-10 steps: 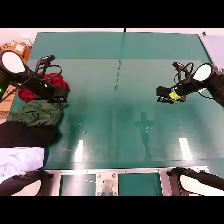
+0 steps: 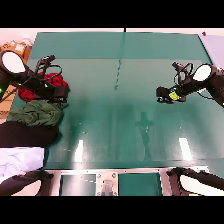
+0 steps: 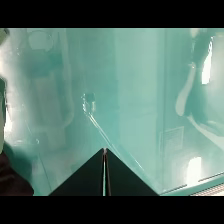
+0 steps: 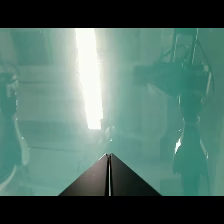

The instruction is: Fold the shirts.

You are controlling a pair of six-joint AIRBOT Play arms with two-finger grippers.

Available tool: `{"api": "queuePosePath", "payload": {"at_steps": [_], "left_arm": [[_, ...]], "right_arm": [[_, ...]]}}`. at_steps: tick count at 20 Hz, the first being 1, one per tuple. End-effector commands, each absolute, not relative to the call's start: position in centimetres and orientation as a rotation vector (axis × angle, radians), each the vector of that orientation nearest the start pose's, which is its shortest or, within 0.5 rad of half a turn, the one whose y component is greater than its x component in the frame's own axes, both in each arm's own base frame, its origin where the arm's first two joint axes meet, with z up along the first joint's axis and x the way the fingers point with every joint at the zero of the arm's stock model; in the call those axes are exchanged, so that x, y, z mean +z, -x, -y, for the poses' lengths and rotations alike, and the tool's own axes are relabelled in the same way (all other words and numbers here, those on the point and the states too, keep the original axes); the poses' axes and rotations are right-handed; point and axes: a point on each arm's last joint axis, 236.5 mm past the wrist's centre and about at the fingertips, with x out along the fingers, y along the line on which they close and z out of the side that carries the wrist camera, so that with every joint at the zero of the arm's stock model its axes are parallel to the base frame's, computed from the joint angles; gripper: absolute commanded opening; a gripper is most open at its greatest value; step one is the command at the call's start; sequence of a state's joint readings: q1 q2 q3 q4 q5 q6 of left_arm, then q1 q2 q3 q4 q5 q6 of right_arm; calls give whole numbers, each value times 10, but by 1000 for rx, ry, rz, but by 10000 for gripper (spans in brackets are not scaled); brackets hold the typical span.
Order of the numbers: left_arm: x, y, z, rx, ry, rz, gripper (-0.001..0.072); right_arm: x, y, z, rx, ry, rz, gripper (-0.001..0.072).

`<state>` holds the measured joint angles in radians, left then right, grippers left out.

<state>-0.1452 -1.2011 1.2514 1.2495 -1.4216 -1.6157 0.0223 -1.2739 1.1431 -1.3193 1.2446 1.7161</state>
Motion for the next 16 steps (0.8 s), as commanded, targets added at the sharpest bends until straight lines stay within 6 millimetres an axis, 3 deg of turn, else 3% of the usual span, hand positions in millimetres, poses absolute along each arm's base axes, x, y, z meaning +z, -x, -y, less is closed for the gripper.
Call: {"api": "queuePosePath", "payload": {"at_steps": [1,7,9,10,11,12,14,16], "left_arm": [[65,-327,122,-324,196,-1387,30],[79,-376,123,-295,222,-1171,30],[75,-390,104,-233,146,-1127,31],[75,-401,85,-177,71,-1086,138],[77,-410,66,-124,-10,-1047,587],[83,-423,46,-64,-90,-991,720],[98,-449,16,6,-171,-874,720],[91,-470,-14,61,-150,-834,720]], "right_arm": [[6,-357,-64,63,-337,-1384,13],[7,-363,-64,62,-340,-1360,13],[7,-363,-64,63,-339,-1359,13],[7,-363,-64,63,-339,-1359,13],[7,-363,-64,63,-340,-1359,13],[7,-363,-66,66,-344,-1360,13],[7,-362,-69,75,-359,-1364,13],[3,-359,-68,71,-360,-1374,13]]}}
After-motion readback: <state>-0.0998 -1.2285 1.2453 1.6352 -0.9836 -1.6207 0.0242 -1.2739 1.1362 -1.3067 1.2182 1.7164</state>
